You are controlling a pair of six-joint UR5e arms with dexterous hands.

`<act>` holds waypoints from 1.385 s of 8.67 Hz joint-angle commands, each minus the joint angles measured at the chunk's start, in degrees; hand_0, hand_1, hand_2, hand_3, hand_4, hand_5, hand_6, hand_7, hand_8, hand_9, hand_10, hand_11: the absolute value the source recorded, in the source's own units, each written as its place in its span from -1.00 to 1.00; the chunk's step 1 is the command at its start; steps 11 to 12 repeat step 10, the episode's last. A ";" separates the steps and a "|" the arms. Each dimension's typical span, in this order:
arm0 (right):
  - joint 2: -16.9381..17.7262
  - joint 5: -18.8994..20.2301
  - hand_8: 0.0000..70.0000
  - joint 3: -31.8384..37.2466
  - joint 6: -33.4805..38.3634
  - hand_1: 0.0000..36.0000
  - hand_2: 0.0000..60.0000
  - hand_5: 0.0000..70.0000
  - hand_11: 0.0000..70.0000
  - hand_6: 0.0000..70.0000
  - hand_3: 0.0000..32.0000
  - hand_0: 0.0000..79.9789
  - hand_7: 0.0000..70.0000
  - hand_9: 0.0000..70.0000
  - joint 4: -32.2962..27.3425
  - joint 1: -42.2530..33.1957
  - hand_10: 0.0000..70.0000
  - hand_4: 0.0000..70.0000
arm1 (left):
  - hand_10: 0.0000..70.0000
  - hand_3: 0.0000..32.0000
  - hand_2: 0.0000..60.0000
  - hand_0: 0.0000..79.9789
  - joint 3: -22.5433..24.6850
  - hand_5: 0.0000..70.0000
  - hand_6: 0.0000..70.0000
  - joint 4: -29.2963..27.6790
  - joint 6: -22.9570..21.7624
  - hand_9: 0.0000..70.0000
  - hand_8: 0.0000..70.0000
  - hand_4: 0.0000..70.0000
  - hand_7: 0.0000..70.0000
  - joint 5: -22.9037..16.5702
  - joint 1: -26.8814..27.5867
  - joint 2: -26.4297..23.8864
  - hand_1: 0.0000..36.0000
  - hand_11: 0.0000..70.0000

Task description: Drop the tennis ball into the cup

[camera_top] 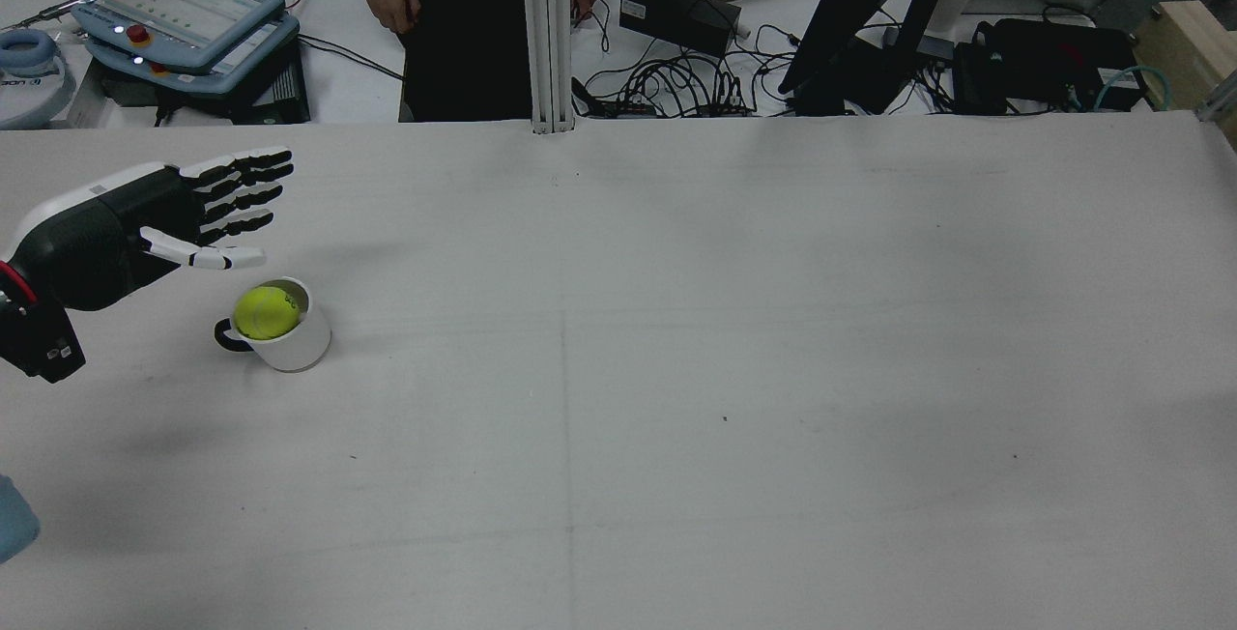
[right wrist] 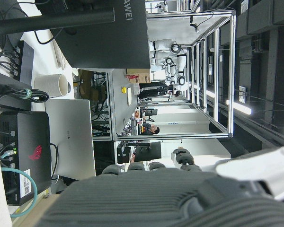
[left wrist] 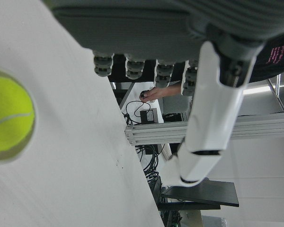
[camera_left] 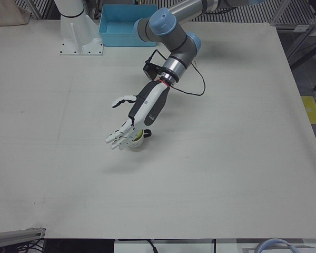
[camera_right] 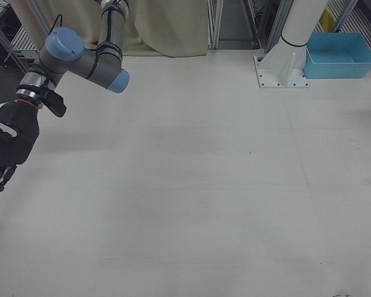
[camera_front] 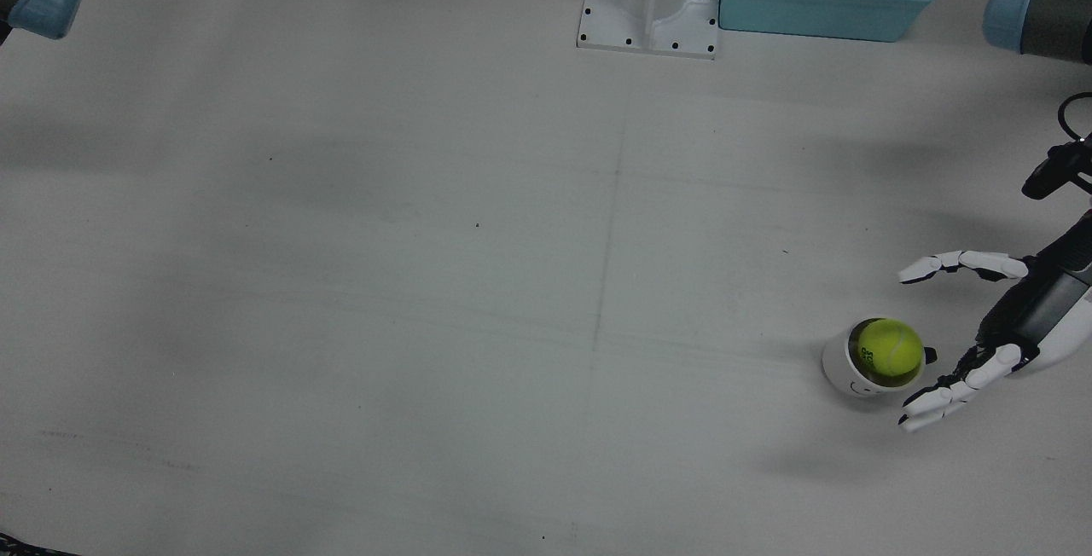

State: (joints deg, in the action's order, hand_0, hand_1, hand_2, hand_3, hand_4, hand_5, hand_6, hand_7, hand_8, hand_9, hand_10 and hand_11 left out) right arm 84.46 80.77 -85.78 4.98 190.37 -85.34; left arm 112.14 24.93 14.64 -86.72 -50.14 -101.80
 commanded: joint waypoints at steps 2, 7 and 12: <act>0.00 0.00 -1.00 0.00 0.02 -1.00 -1.00 -1.00 -1.00 -1.00 -1.00 -1.00 -1.00 -1.00 0.00 0.00 -1.00 -1.00 | -0.89 -1.00 0.56 0.58 1.16 -0.71 -0.85 -0.06 0.65 -0.90 -0.96 -0.71 -0.79 -0.82 -12.92 -0.16 1.00 -0.74; 0.00 0.00 -1.00 0.00 0.02 -1.00 -1.00 -1.00 -1.00 -1.00 -1.00 -1.00 -1.00 -1.00 0.00 0.00 -1.00 -1.00 | -1.00 -1.00 0.48 0.56 0.27 -0.71 -0.96 1.35 1.27 -1.00 -1.00 -1.00 -1.00 -1.35 -23.51 2.73 1.00 -0.92; 0.00 0.00 -1.00 0.00 0.02 -1.00 -1.00 -1.00 -1.00 -1.00 -1.00 -1.00 -1.00 -1.00 0.00 0.00 -1.00 -1.00 | -1.00 -1.00 0.50 0.58 2.21 -0.71 -0.95 0.91 1.27 -1.00 -1.00 -1.00 -1.00 -1.35 -23.51 4.76 1.00 -0.93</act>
